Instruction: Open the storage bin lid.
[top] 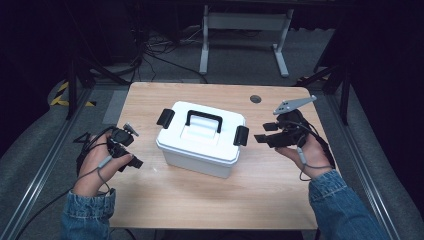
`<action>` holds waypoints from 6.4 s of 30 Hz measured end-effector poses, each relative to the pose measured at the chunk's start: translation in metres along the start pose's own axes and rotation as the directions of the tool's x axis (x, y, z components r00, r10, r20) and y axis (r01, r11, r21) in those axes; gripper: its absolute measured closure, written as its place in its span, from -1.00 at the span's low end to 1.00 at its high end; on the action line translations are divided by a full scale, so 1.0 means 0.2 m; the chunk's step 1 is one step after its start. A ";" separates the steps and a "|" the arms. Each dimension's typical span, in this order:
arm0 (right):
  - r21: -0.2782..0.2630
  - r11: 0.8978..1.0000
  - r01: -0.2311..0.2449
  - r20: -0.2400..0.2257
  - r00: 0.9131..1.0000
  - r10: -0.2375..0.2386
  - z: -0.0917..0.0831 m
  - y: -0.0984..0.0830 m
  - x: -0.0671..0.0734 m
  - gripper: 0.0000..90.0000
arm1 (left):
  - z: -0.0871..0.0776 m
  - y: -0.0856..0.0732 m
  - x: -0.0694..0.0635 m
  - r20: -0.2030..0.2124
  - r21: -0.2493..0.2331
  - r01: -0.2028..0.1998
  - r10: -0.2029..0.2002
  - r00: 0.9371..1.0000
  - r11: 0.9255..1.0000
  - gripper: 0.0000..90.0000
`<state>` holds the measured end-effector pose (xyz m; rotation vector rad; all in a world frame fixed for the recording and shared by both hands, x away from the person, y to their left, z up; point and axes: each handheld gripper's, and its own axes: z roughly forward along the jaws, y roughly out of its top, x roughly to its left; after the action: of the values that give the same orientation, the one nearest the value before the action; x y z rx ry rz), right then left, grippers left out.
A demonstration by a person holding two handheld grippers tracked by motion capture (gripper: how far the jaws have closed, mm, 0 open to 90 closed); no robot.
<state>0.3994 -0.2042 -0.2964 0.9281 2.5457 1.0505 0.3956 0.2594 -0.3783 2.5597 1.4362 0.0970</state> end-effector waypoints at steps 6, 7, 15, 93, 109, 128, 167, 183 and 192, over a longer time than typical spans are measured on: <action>-0.003 0.999 0.036 -0.042 0.998 -0.036 0.06 0.12 0.06 0.04 | 0.01 -0.02 0.00 0.003 0.009 0.008 -0.008 1.000 1.000 -0.41; -0.002 0.999 0.040 -0.047 0.998 -0.041 0.07 0.14 0.07 0.04 | 0.01 -0.02 0.00 0.003 0.008 0.007 -0.007 1.000 1.000 -0.41; 0.017 0.998 0.053 -0.086 0.995 -0.051 0.15 0.27 0.11 0.03 | 0.00 -0.02 0.00 -0.002 0.005 0.003 -0.003 1.000 1.000 -0.41; 0.218 0.931 0.294 -0.215 0.944 -0.248 0.63 0.65 0.24 0.86 | 0.02 0.04 0.03 0.031 0.000 0.001 -0.001 1.000 1.000 -0.41; 0.163 0.946 0.280 -0.181 0.951 -0.250 0.49 0.70 0.23 0.87 | -0.01 0.02 0.04 0.038 -0.018 0.013 -0.012 0.999 1.000 -0.41; 0.123 0.972 0.200 -0.095 0.977 -0.190 0.20 0.65 0.08 0.87 | 0.00 0.02 0.04 0.032 -0.017 0.010 -0.009 0.999 1.000 -0.41; 0.145 0.984 -0.099 0.147 0.986 0.077 -0.10 0.32 -0.48 0.87 | 0.02 0.02 0.04 0.035 0.001 0.009 -0.009 0.999 1.000 -0.41; 0.173 0.957 -0.234 0.223 0.956 0.193 0.01 0.09 -0.68 0.87 | 0.02 0.02 0.04 0.030 0.007 0.007 -0.007 1.000 1.000 -0.42; 0.196 0.938 -0.286 0.234 0.943 0.238 0.13 -0.05 -0.74 0.87 | 0.03 0.03 0.04 0.033 0.013 0.002 -0.002 0.999 1.000 -0.42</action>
<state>0.5201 -0.2894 -0.3250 1.3947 2.4470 0.6864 0.4051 0.2626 -0.3828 2.5575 1.4320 0.0452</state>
